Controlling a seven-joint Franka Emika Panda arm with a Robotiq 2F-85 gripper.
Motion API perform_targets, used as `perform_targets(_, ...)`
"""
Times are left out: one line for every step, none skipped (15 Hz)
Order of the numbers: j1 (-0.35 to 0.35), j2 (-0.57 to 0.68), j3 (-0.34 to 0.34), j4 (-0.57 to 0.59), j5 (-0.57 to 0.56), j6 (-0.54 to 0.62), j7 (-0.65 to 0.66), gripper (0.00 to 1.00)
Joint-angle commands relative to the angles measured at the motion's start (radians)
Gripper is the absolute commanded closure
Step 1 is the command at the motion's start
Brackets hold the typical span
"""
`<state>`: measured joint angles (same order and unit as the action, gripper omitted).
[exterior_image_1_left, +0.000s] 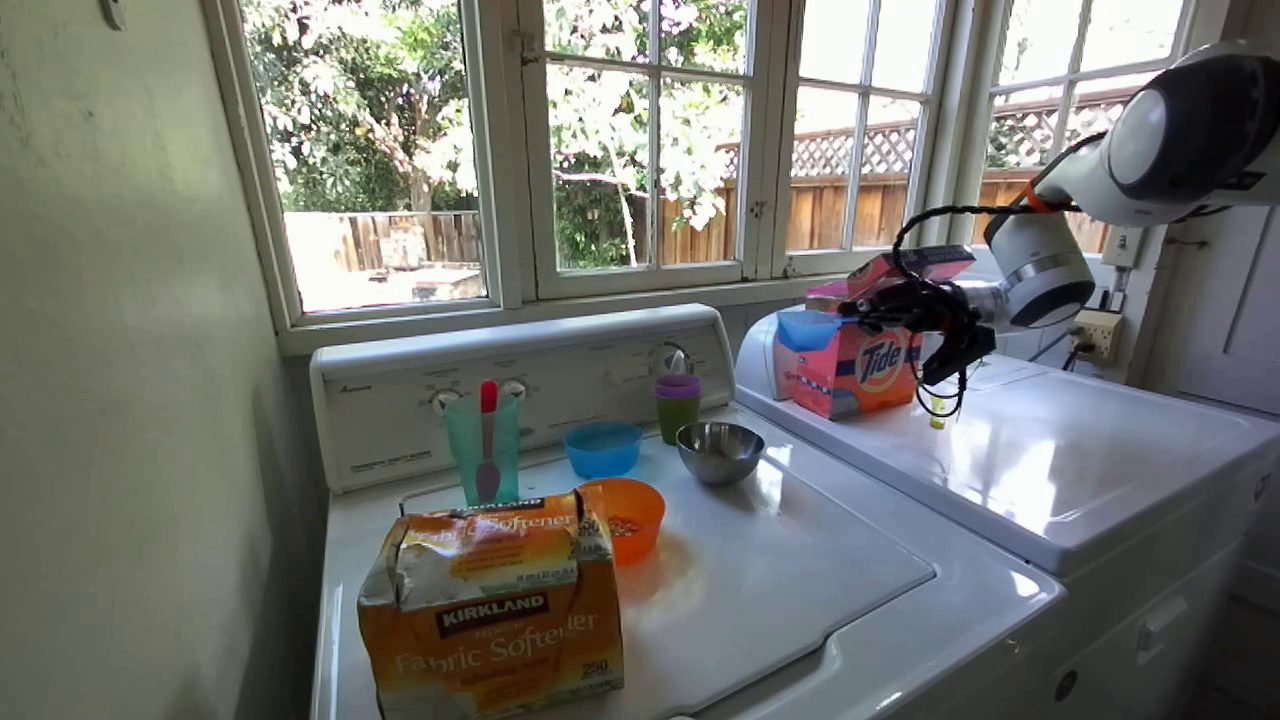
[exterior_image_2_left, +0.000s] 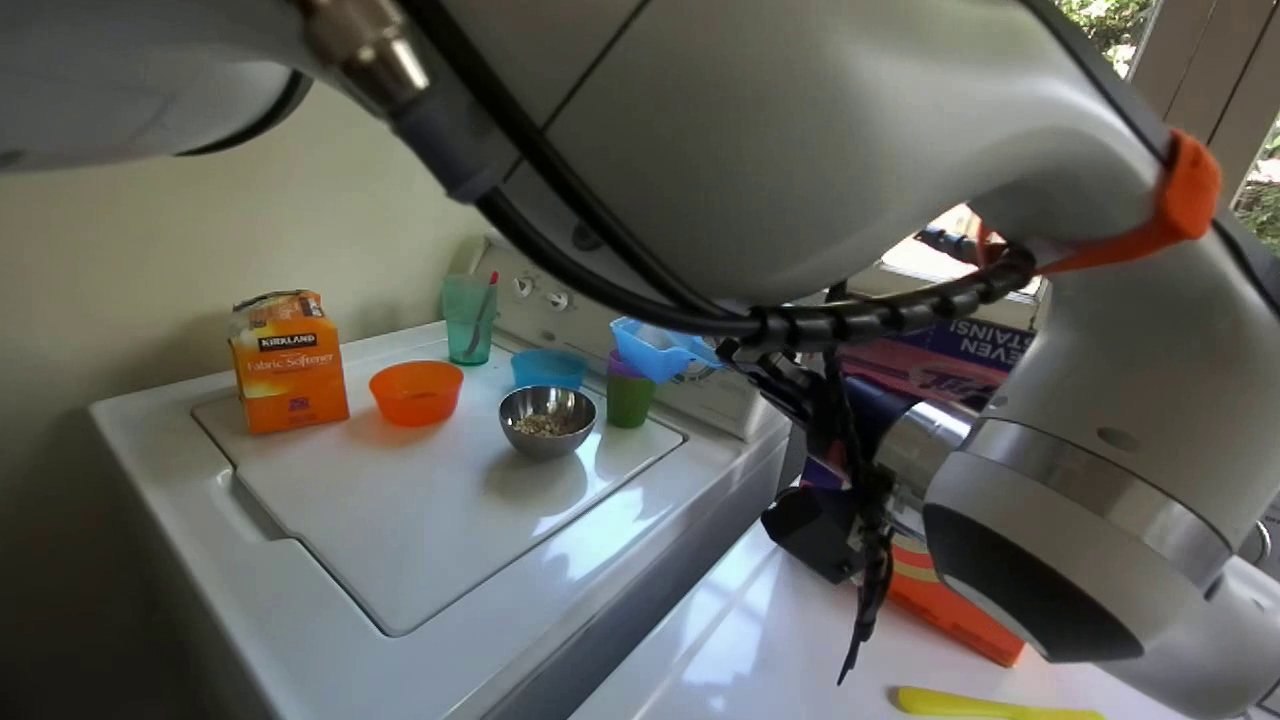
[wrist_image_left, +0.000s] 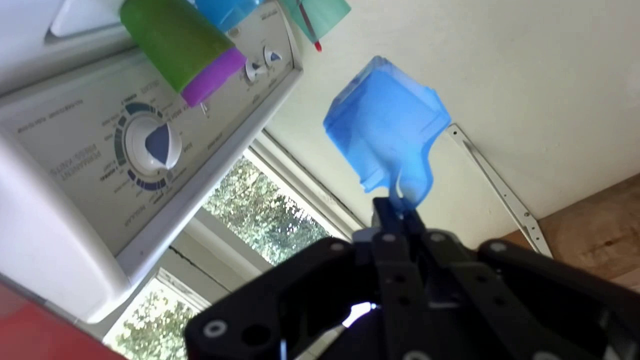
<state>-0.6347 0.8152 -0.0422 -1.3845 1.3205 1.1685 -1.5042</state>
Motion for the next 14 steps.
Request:
perform_targets(0.005, -0.055, -0.042, -0.039, 0.111, 0.013, 0.004, 0.99)
perform_targets(0.01, -0.067, -0.054, -0.047, 0.128, 0.021, 0.003, 0.99)
perform_targets(0.014, -0.074, -0.064, -0.051, 0.141, 0.025, 0.003, 0.99)
perform_targets(0.022, -0.082, -0.076, -0.059, 0.144, 0.032, 0.005, 0.99)
perform_targets(0.027, -0.09, -0.085, -0.065, 0.145, 0.036, 0.006, 0.99)
perform_targets(0.031, -0.105, -0.094, -0.084, 0.141, 0.036, 0.006, 0.99)
perform_targets(0.035, -0.115, -0.101, -0.094, 0.14, 0.036, 0.006, 0.99)
perform_targets(0.04, -0.141, -0.112, -0.126, 0.134, 0.041, 0.0, 0.99)
perform_targets(0.045, -0.157, -0.12, -0.146, 0.132, 0.041, -0.001, 0.99)
perform_targets(0.049, -0.187, -0.131, -0.184, 0.129, 0.043, -0.008, 0.99)
perform_targets(0.052, -0.206, -0.141, -0.209, 0.129, 0.043, -0.01, 0.99)
perform_targets(0.053, -0.236, -0.154, -0.249, 0.133, 0.047, -0.014, 0.99)
perform_targets(0.056, -0.259, -0.165, -0.278, 0.136, 0.052, -0.017, 0.99)
perform_targets(0.056, -0.291, -0.178, -0.32, 0.144, 0.055, -0.023, 0.99)
